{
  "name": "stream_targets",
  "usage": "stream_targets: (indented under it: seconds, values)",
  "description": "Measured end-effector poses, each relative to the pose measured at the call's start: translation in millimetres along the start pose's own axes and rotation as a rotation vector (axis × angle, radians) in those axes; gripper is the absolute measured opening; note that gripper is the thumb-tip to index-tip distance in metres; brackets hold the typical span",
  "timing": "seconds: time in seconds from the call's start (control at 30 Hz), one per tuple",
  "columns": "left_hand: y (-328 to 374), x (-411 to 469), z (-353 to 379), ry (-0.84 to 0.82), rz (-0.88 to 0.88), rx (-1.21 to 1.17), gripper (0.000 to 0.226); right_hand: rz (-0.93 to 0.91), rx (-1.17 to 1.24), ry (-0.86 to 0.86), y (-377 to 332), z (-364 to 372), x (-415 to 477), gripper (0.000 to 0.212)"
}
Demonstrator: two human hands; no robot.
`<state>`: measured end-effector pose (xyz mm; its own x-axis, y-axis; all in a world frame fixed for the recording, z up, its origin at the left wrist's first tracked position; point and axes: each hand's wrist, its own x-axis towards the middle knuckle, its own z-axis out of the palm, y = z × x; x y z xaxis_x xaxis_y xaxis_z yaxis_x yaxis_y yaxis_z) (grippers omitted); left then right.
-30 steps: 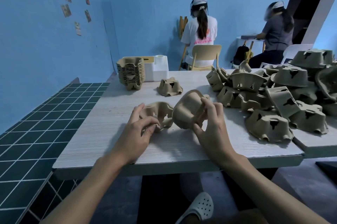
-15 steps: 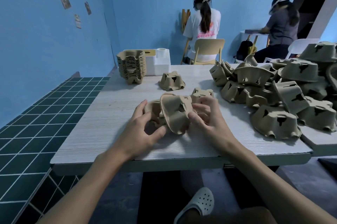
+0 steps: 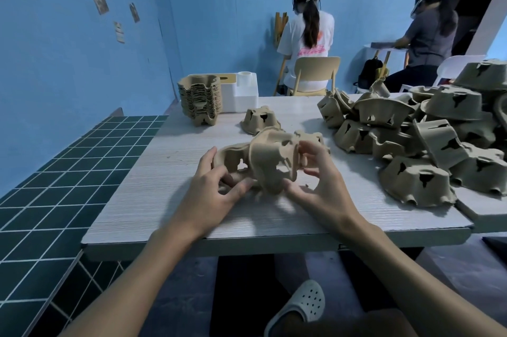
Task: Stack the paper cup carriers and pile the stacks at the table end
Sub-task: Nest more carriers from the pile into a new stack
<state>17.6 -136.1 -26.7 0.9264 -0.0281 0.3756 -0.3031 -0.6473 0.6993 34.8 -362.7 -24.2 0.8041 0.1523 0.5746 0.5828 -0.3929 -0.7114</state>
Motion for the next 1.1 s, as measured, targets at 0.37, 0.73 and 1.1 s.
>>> stream_targets:
  seconds: [0.37, 0.73, 1.1]
  values:
    - [-6, 3, -1, 0.197, -0.016, 0.072, 0.037, -0.317, -0.463, 0.244, 6, 8, -3, 0.078]
    - [-15, 3, -3, 0.288, -0.108, -0.001, 0.028, -0.308, -0.485, 0.191, -1, 6, -9, 0.047]
    - [-7, 0, -2, 0.208, -0.110, 0.011, 0.029, 0.077, -0.151, 0.218, 6, -4, 3, 0.053]
